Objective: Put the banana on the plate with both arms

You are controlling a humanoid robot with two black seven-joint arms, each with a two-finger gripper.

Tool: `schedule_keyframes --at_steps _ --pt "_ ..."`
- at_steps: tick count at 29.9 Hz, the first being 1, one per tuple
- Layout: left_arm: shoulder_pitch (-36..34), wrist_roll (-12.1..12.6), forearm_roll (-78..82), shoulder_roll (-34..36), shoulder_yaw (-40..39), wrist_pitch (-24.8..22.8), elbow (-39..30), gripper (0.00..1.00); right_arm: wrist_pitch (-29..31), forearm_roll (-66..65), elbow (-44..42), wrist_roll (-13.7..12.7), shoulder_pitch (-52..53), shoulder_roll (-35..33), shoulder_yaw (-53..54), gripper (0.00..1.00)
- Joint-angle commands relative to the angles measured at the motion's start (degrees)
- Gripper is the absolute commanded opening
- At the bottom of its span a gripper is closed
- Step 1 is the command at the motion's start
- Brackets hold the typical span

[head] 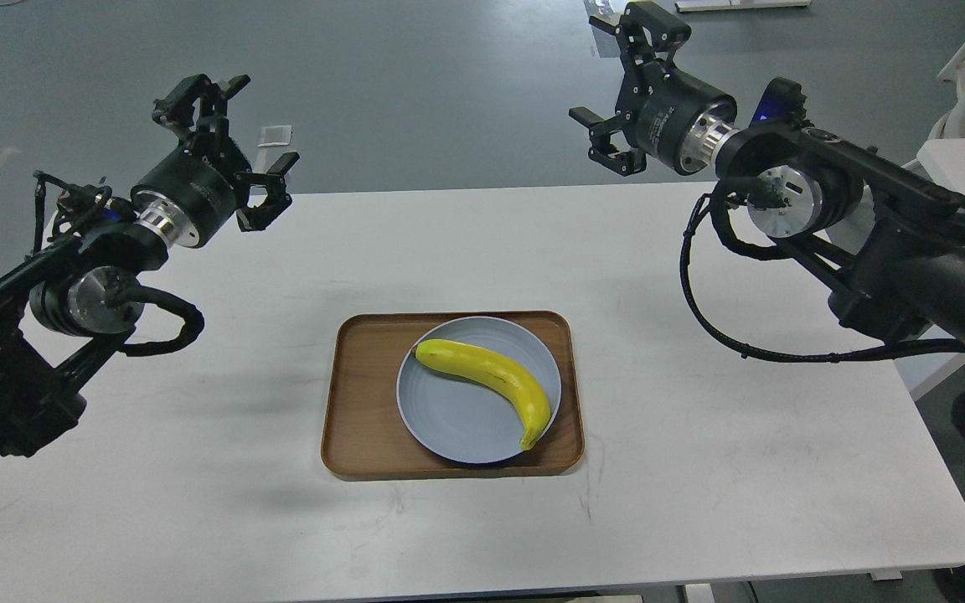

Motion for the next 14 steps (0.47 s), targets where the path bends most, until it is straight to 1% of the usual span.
schedule_keyframes --at_steps 1,6,14 --pt "0.0 -0.3 0.2 0.0 0.0 0.1 0.1 0.98 0.1 0.1 1.9 0.0 -2.4 -1.5 0.8 1.0" --pt "0.0 -0.5 0.3 -0.3 0.0 0.1 0.5 0.98 0.1 0.1 3.0 0.0 -5.1 -2.4 1.5 1.0" --pt "0.1 -0.5 0.4 -0.8 0.0 0.1 0.6 0.98 0.5 0.0 3.6 0.1 -5.4 -2.8 2.0 1.0"
